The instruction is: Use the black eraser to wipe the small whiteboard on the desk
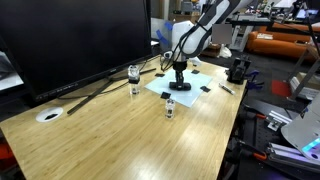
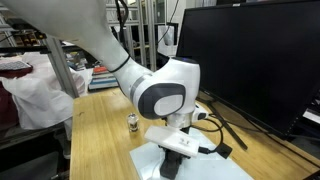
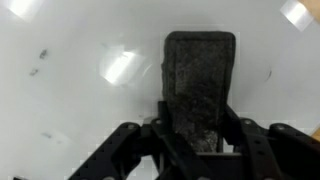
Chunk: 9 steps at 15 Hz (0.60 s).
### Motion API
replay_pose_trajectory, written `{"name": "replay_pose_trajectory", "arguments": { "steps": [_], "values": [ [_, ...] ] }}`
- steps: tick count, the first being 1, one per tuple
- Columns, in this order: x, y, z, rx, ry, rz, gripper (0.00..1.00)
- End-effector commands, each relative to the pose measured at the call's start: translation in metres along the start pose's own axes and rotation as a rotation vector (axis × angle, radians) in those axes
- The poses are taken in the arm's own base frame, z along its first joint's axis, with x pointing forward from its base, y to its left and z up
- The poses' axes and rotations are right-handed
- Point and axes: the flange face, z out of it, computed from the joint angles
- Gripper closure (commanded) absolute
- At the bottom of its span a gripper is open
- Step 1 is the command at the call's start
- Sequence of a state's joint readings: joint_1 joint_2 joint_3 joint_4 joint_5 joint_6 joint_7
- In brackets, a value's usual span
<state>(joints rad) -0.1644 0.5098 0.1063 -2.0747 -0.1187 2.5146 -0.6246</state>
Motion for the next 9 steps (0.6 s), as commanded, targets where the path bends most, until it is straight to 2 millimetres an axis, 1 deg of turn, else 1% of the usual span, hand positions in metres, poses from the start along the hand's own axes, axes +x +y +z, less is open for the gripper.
{"name": "replay_pose_trajectory", "arguments": {
  "steps": [1, 6, 7, 9],
  "values": [
    [0.005, -0.019, 0.025, 0.055, -0.005, -0.091, 0.74],
    [-0.007, -0.003, 0.027, 0.047, -0.009, -0.043, 0.74],
    [-0.008, -0.005, 0.026, 0.060, -0.003, -0.052, 0.74],
    [-0.008, -0.017, 0.025, 0.105, 0.029, -0.121, 0.74]
  ]
}}
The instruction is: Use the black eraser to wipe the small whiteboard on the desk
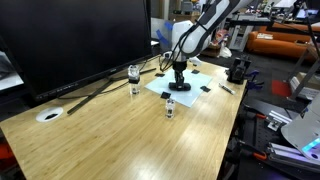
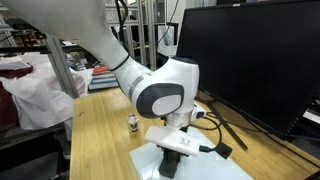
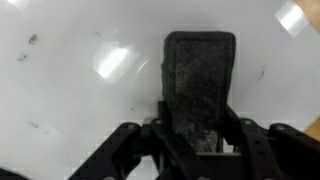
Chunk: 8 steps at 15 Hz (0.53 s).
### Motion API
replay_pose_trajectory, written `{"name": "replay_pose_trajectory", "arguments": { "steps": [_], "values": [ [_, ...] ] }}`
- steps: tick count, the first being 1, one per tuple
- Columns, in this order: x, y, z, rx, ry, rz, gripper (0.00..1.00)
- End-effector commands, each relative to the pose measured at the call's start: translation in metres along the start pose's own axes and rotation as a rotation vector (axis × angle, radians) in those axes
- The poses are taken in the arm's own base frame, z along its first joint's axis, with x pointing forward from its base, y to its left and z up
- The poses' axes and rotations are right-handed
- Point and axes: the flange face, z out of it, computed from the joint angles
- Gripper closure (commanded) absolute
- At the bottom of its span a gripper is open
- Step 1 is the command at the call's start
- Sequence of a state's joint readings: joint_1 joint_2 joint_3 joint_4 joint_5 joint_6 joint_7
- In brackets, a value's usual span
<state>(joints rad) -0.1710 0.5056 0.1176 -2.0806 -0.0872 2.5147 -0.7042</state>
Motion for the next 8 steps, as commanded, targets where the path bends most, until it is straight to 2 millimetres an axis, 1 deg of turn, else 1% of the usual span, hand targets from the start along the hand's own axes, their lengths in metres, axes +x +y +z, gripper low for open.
{"name": "replay_pose_trajectory", "arguments": {
  "steps": [1, 4, 8],
  "values": [
    [-0.010, -0.019, 0.027, 0.097, 0.023, -0.081, 0.74],
    [-0.016, -0.036, 0.031, 0.135, 0.046, -0.093, 0.74],
    [-0.017, -0.066, 0.035, 0.156, 0.079, -0.044, 0.74]
  ]
}}
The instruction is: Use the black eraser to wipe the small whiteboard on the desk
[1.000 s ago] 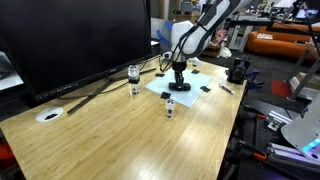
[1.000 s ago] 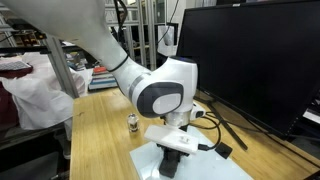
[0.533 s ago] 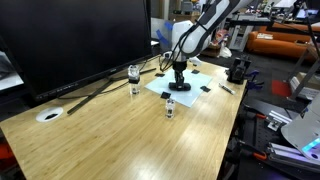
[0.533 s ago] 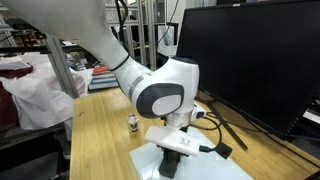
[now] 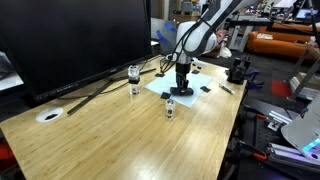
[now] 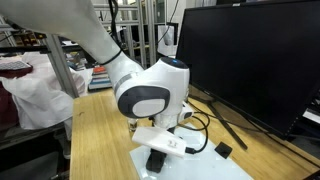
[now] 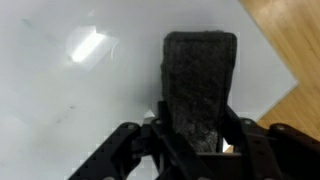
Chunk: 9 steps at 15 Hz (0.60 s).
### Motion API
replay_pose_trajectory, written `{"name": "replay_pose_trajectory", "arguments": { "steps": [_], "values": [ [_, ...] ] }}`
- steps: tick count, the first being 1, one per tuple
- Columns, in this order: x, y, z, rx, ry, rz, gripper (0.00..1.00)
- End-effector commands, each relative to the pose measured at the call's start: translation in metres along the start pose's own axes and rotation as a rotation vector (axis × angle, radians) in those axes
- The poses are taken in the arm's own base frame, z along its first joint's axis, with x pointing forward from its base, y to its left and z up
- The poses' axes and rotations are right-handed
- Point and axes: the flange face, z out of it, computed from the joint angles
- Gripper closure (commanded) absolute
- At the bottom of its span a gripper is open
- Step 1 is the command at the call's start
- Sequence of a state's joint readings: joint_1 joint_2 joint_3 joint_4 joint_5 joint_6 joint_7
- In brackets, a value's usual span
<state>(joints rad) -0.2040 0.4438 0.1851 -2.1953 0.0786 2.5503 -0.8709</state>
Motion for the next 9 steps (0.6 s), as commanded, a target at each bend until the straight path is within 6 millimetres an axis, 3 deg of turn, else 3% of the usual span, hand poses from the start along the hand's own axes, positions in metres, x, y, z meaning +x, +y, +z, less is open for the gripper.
{"name": "replay_pose_trajectory", "arguments": {
  "steps": [1, 9],
  "values": [
    [-0.008, -0.032, 0.038, 0.066, 0.021, 0.036, 0.74],
    [0.000, -0.062, 0.045, 0.061, 0.063, 0.060, 0.74]
  ]
}}
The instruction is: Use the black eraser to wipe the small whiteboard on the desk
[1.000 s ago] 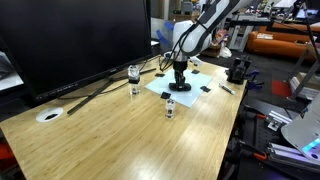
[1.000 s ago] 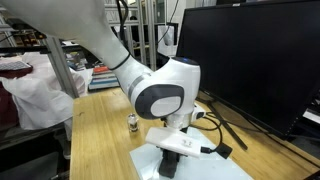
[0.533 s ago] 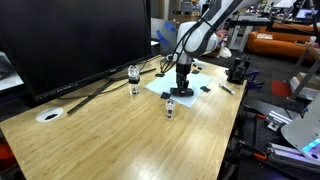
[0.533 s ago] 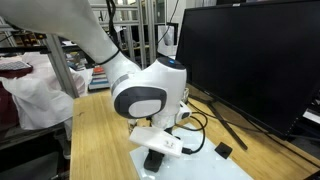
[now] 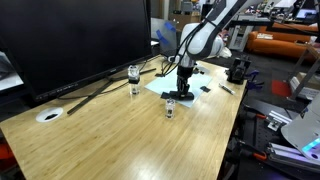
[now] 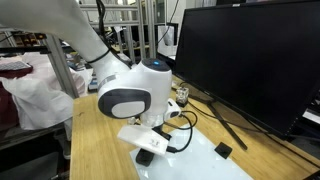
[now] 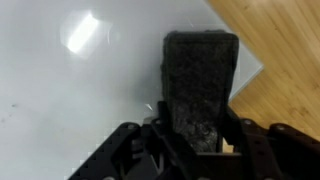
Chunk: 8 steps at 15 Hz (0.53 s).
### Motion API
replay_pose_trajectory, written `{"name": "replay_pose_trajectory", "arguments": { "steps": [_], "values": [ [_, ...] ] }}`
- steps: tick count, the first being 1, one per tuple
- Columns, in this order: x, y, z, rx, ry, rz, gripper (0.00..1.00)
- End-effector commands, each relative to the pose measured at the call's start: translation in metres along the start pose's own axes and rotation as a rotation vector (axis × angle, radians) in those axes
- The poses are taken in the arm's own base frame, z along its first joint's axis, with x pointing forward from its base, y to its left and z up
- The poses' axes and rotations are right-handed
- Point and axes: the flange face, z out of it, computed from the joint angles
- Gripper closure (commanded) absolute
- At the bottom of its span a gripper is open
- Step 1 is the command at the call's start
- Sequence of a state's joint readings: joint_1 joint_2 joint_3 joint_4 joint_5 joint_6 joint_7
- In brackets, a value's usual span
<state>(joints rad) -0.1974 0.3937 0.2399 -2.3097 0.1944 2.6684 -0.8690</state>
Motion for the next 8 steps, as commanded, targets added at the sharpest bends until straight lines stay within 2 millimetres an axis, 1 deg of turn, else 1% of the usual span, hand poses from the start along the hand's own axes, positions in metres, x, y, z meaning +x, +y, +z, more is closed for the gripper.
{"name": "replay_pose_trajectory", "arguments": {
  "steps": [1, 4, 5, 6, 8],
  "values": [
    [-0.006, -0.024, 0.039, 0.052, -0.014, 0.019, 0.74],
    [-0.006, -0.026, 0.035, 0.039, -0.002, 0.034, 0.74],
    [-0.007, -0.026, 0.032, 0.030, 0.009, 0.048, 0.33],
    [-0.007, -0.026, 0.030, 0.026, 0.016, 0.062, 0.23],
    [-0.010, -0.028, 0.023, 0.005, 0.034, 0.098, 0.09]
  ]
}}
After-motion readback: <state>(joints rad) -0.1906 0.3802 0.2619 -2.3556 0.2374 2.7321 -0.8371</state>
